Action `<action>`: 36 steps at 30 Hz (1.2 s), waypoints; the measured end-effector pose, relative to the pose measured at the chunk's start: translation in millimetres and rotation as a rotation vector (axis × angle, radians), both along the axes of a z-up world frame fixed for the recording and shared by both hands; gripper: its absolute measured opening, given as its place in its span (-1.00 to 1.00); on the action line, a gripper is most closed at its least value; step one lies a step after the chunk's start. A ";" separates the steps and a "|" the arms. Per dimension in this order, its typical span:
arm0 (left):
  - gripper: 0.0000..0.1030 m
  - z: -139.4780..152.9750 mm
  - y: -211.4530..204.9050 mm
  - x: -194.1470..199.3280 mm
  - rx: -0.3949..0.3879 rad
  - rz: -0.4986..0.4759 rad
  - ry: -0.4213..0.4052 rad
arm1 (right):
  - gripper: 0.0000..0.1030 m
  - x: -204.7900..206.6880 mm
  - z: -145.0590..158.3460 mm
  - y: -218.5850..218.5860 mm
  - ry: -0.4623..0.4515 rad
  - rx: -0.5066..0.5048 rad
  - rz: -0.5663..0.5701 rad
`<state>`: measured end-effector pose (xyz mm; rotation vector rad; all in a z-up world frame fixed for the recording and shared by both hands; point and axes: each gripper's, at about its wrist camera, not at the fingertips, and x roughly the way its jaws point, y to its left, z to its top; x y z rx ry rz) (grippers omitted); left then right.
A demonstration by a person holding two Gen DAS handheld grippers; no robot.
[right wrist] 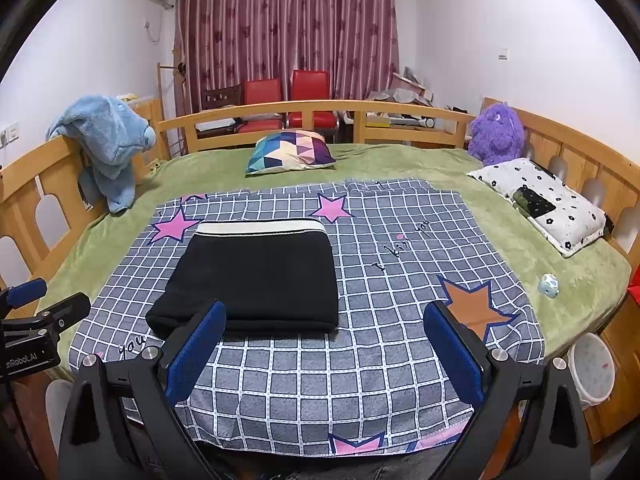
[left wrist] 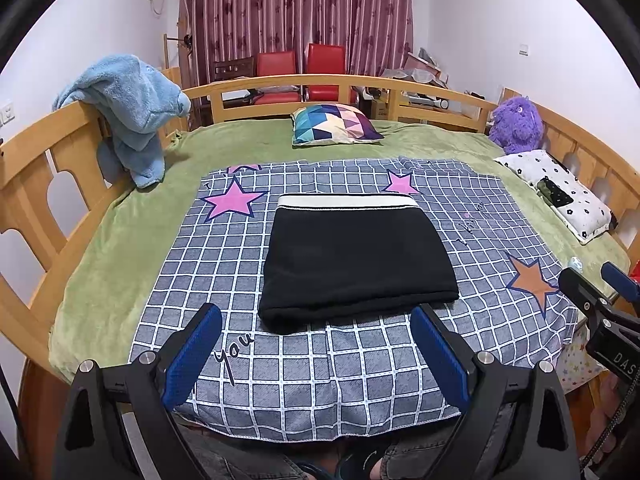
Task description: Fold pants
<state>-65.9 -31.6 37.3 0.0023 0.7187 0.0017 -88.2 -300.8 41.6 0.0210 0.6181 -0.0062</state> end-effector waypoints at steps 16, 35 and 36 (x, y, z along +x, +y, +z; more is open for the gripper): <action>0.86 -0.4 -0.5 -0.2 -0.001 -0.001 0.000 | 0.90 -2.6 2.1 1.0 -0.007 -0.003 -0.001; 0.86 3.7 0.2 -2.7 -0.002 -0.004 -0.005 | 0.90 -3.4 7.3 4.0 -0.012 0.003 0.000; 0.86 4.2 -0.4 -3.2 -0.002 -0.004 -0.006 | 0.90 -3.3 7.3 4.2 -0.012 0.004 0.001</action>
